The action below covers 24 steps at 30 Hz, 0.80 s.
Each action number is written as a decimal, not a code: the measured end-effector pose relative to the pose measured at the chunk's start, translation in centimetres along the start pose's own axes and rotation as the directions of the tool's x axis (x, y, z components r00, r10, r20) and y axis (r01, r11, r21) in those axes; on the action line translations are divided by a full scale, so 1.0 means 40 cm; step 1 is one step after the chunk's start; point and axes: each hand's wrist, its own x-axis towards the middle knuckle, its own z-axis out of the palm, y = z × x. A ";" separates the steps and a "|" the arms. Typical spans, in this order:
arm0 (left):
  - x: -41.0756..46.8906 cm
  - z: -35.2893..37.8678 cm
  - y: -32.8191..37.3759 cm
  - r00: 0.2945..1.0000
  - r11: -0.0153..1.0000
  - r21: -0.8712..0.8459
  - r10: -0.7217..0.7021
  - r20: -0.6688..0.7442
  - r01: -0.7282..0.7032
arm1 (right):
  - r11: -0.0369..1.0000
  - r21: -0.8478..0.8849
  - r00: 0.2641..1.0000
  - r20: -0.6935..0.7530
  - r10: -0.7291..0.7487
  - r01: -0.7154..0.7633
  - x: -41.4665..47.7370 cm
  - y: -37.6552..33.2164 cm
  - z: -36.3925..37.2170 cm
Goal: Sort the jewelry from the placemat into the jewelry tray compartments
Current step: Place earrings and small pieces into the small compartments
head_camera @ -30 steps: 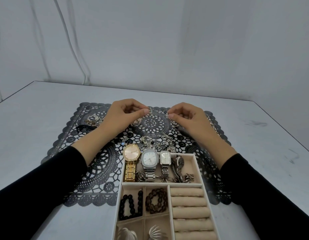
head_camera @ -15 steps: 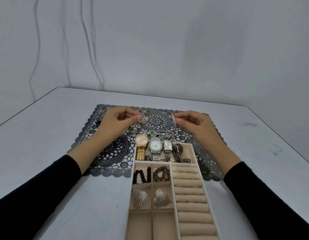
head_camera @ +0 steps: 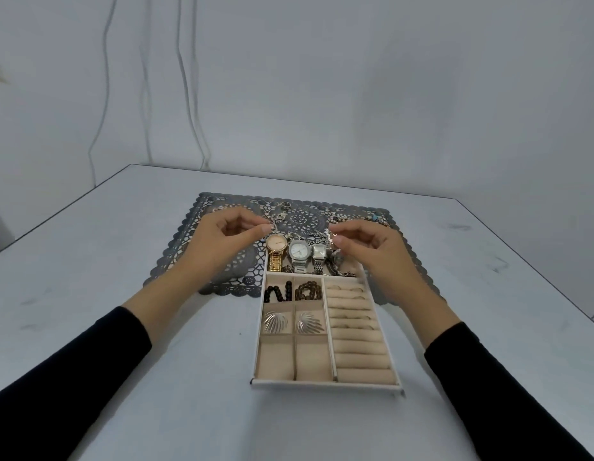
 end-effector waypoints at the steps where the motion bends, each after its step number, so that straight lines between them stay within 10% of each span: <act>1: -0.006 0.001 0.000 1.000 1.000 -0.003 0.005 0.000 -0.005 | 1.000 -0.004 1.000 0.012 -0.005 0.005 -0.006 -0.001 0.000; 16: -0.072 0.002 0.011 0.996 1.000 0.001 -0.013 0.092 0.013 | 0.977 -0.215 0.834 0.538 0.125 -0.008 -0.065 -0.040 0.022; 24: -0.080 0.009 0.009 0.988 1.000 -0.010 0.000 0.156 0.001 | 0.941 -0.330 0.802 0.581 0.137 0.078 -0.067 -0.053 0.026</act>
